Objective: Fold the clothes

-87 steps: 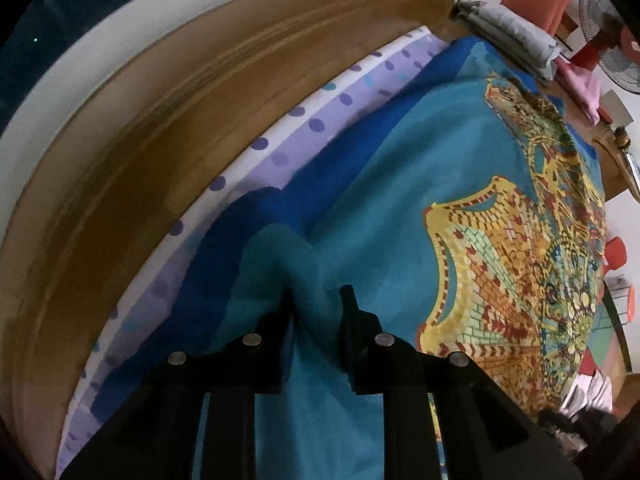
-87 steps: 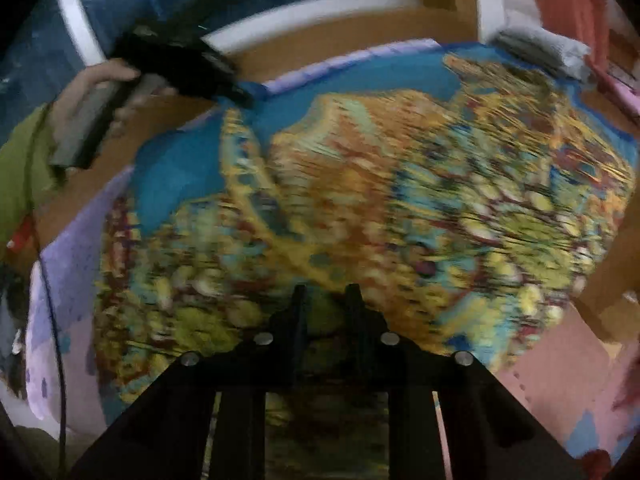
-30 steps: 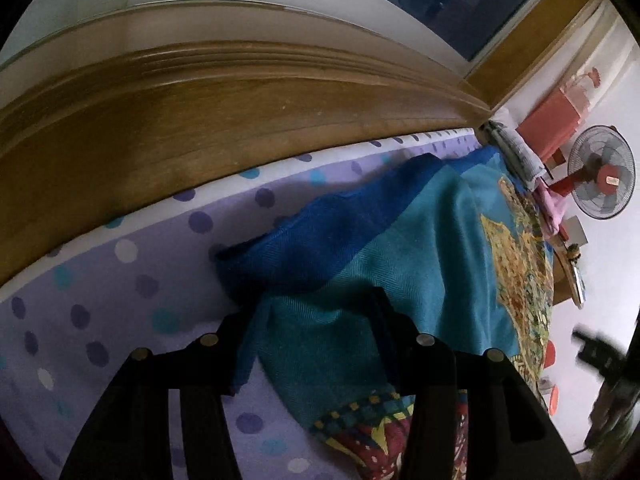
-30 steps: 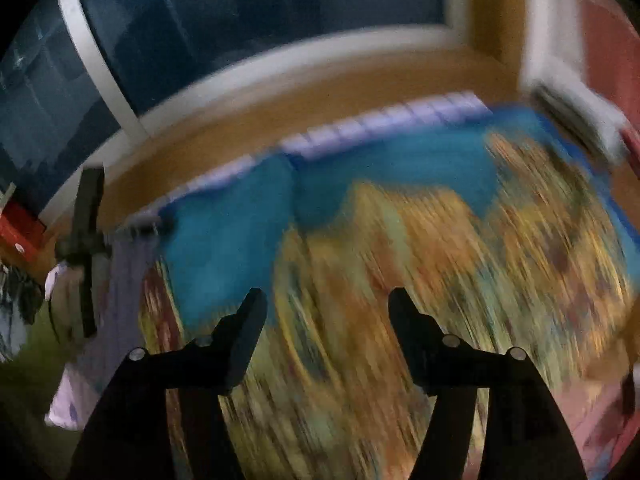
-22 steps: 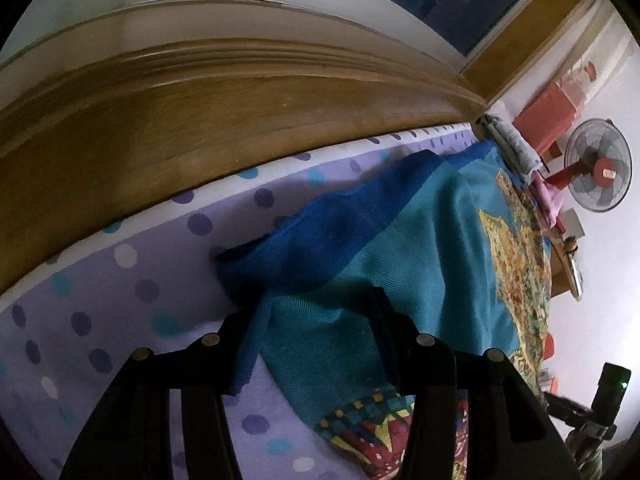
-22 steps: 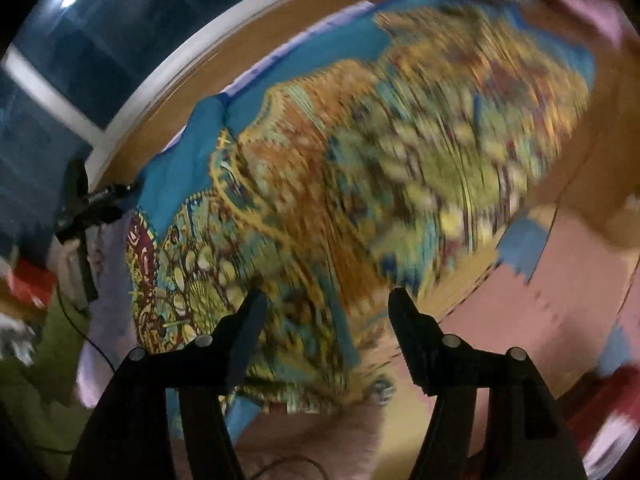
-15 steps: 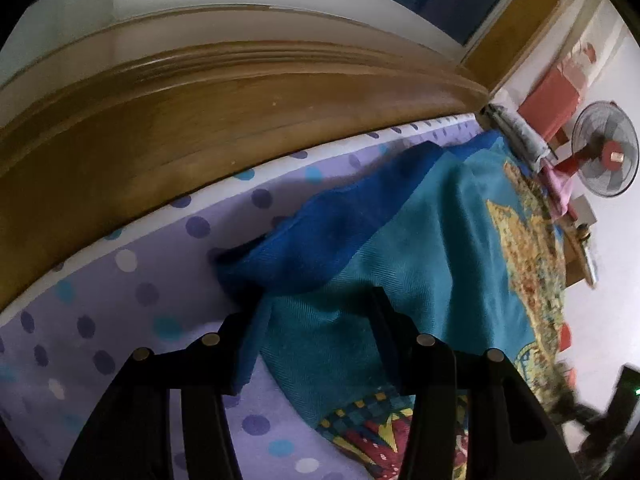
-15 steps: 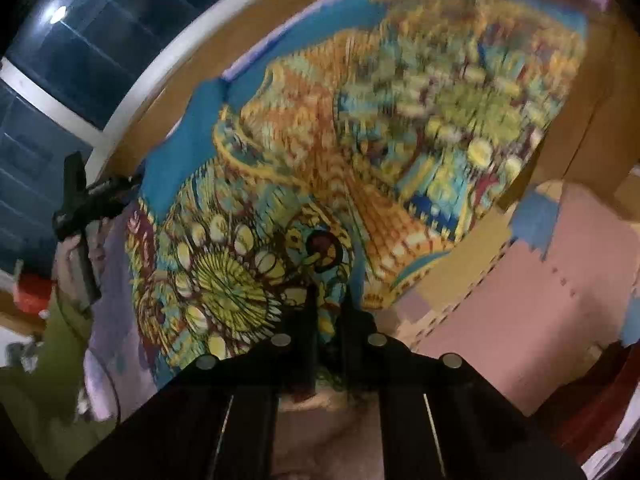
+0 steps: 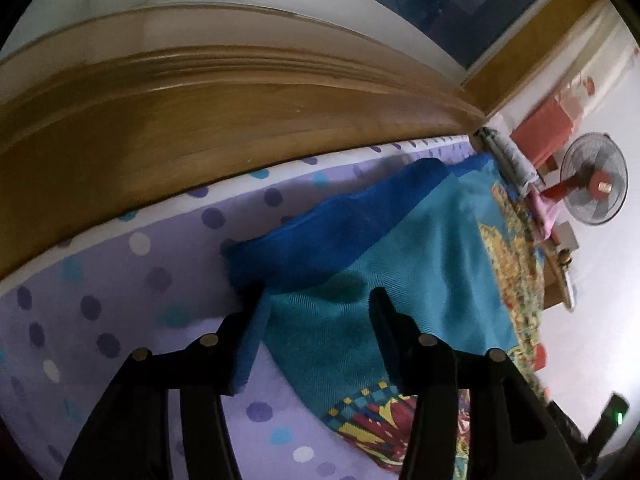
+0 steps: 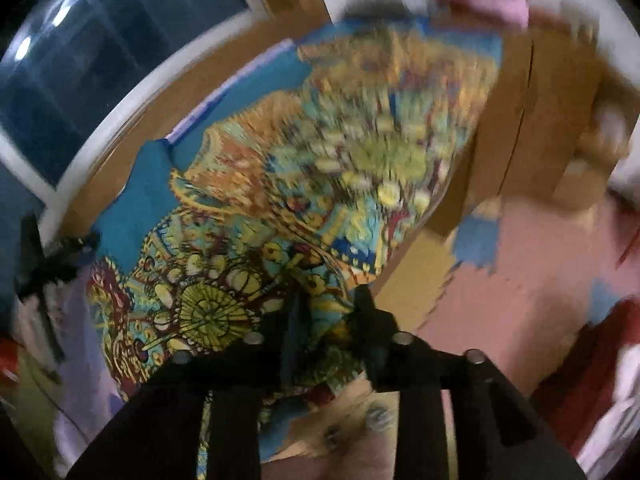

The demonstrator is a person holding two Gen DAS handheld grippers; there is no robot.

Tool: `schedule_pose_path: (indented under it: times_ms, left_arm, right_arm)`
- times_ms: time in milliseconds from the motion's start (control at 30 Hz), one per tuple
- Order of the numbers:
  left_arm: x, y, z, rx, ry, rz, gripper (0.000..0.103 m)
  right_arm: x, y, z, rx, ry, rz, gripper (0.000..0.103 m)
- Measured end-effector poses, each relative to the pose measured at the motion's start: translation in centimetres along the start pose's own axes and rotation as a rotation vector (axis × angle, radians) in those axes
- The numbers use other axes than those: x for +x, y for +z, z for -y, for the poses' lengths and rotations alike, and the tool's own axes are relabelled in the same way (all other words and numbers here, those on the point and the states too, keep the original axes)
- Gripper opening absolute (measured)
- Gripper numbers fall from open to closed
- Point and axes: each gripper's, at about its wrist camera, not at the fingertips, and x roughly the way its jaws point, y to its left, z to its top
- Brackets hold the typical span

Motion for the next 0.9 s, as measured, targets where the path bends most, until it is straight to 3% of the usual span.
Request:
schedule_pose_path:
  times_ms: [33,100,267,367,500,633,833,900]
  left_arm:
    - [-0.1,-0.1,0.0,-0.011,-0.001,-0.007,0.055]
    - [-0.2,-0.2,-0.1,-0.032,-0.004,-0.022,0.055]
    - [0.2,-0.9,0.9,0.021,0.039,-0.037,0.058]
    - [0.8,-0.9,1.9,0.079,0.076,-0.042,0.065]
    - [1.4,-0.6,2.8,0.093,0.107,-0.044,0.076]
    - [1.9,-0.5,3.5,0.092,0.130,-0.041,0.082]
    - [2.1,-0.3,3.6,0.051,0.155,-0.046,0.082]
    - [2.4,-0.3,4.0,0.065,0.184,-0.049,0.082]
  right_arm:
    - [-1.0,-0.6,-1.4,-0.065,-0.018,0.024,0.054]
    - [-3.1,-1.8,-4.2,-0.195,-0.054,0.071,0.063]
    - [-3.4,-7.2,-12.1,-0.458,-0.035,0.060,0.065]
    - [-2.3,-10.2,-15.2,-0.564,-0.011,0.022,0.065]
    - [-0.5,-12.3,-17.2,-0.626,-0.041,0.012,0.065]
    - [0.4,-13.8,-18.1,-0.683,-0.164,0.081,0.065]
    - [0.5,-13.1,-16.3,-0.593,-0.230,0.093,0.065]
    - [0.4,-12.8,-15.6,-0.562,-0.209,0.090,0.065]
